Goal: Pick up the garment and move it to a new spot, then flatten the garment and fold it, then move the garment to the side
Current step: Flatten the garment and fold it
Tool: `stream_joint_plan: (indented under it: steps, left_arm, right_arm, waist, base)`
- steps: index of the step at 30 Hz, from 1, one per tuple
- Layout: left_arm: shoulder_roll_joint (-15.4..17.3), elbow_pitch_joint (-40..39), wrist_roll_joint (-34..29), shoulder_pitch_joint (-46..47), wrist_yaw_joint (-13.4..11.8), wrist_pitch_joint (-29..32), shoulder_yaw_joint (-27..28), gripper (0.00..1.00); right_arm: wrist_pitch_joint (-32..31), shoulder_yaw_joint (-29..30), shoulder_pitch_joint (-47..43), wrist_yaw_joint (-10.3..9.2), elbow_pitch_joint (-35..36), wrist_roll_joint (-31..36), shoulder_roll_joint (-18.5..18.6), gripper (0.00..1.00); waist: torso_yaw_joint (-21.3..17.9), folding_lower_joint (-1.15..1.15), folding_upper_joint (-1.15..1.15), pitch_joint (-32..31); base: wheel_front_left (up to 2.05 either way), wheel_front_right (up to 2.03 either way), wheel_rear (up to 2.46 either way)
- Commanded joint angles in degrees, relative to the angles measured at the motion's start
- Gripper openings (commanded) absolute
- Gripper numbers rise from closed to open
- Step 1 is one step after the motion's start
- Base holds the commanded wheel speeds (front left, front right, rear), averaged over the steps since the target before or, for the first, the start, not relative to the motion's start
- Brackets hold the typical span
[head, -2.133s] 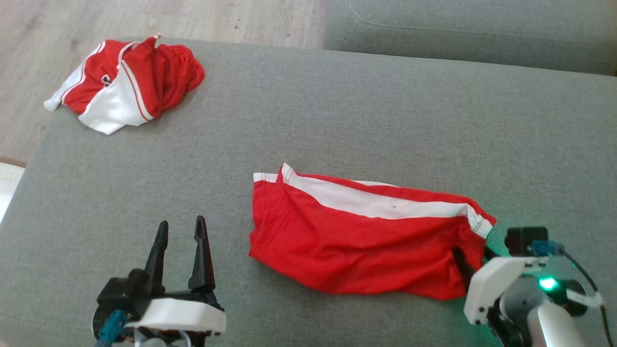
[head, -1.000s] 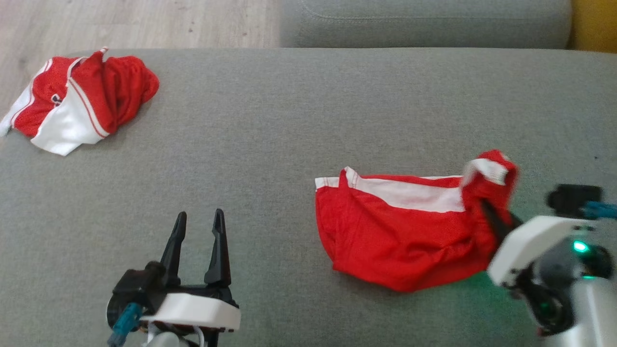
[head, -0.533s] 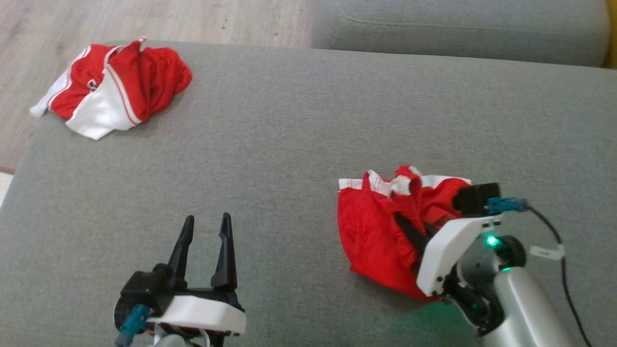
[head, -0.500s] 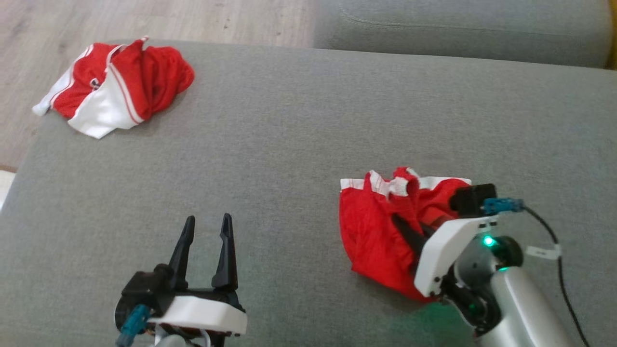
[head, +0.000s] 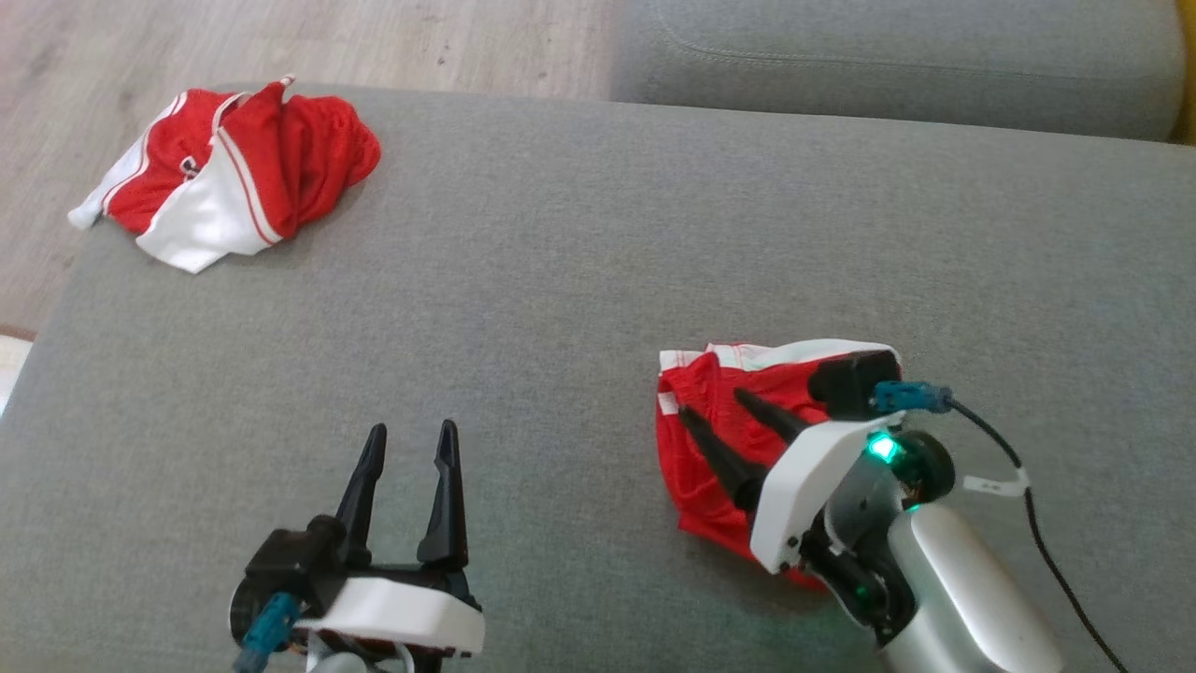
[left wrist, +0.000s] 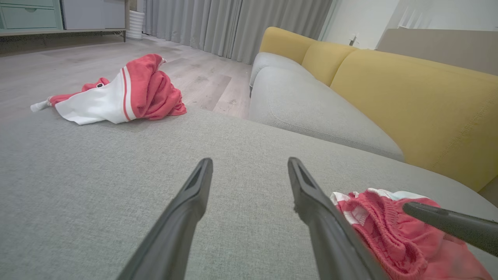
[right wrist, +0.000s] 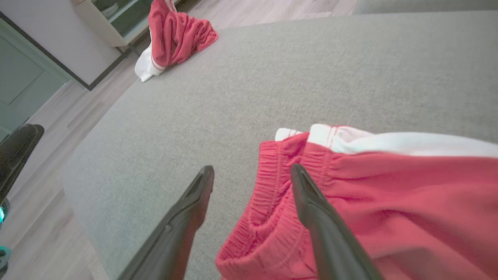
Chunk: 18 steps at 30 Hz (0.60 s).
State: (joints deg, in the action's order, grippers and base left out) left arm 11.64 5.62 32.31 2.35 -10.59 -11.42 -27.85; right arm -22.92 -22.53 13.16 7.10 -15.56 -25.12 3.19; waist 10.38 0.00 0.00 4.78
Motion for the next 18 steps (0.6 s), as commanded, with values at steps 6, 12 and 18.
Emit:
stream_joint_plan:
  steps: [6, 12, 18]
  left_arm:
    - [0.56, -1.96, -0.33, 3.35, -0.3, -0.47, 1.43, 1.0]
    - [1.2, -1.71, -0.33, 3.59, -0.78, -0.23, 1.85, 1.0]
    - [2.09, -0.26, 0.14, 1.22, -1.39, -0.61, 2.47, 1.0]
  right_arm:
    - [6.68, 2.15, 3.17, 0.39, 3.41, 4.28, -0.31, 1.0]
    - [14.96, 11.3, -0.04, 0.39, 5.93, 13.67, -0.31, 1.0]
    - [18.74, 20.76, -7.51, 0.39, 9.89, 17.32, -0.31, 1.0]
  waist:
    - [-1.82, 0.0, 0.0, -1.07]
    - [-3.63, 0.0, 0.0, -3.57]
    - [-4.71, 0.0, 0.0, -5.67]
  base:
    - [0.0, 0.0, 0.0]
    - [0.0, 0.0, 0.0]
    - [0.0, 0.0, 0.0]
